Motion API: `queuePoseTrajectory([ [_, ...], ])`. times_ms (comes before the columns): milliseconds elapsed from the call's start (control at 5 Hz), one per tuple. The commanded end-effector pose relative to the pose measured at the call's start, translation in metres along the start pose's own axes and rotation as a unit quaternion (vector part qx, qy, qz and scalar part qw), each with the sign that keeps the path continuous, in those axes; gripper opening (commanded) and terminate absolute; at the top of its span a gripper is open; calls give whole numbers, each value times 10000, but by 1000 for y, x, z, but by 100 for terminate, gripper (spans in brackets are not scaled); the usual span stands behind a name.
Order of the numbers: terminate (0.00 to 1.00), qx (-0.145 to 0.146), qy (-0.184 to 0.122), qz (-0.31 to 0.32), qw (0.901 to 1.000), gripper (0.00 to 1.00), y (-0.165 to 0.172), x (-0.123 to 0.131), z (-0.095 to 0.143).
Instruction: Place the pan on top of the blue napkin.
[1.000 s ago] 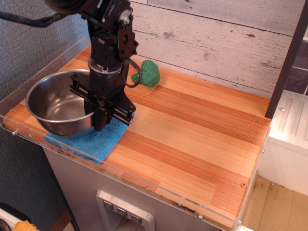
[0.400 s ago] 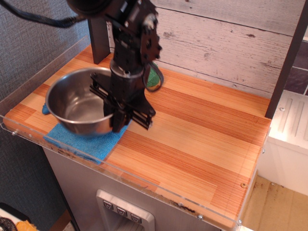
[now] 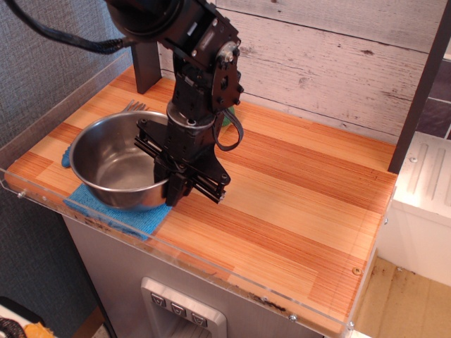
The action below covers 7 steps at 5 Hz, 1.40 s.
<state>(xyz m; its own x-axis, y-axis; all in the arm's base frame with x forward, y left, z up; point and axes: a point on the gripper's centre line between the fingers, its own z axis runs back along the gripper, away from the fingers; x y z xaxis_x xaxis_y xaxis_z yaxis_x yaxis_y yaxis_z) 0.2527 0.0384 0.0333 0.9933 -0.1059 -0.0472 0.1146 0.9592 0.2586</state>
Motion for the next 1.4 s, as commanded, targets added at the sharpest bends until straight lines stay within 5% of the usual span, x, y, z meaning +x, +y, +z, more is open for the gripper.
queuePoseTrajectory([
  [0, 0, 1, -55, 154, 9999, 0, 8, -7, 11],
  [200, 0, 4, 13, 213, 9998, 100, 8, -8, 15],
  [800, 0, -639, -896, 805, 9907, 100, 13, -12, 90],
  [1200, 0, -1129, -887, 753, 9868, 100, 22, -13, 89],
])
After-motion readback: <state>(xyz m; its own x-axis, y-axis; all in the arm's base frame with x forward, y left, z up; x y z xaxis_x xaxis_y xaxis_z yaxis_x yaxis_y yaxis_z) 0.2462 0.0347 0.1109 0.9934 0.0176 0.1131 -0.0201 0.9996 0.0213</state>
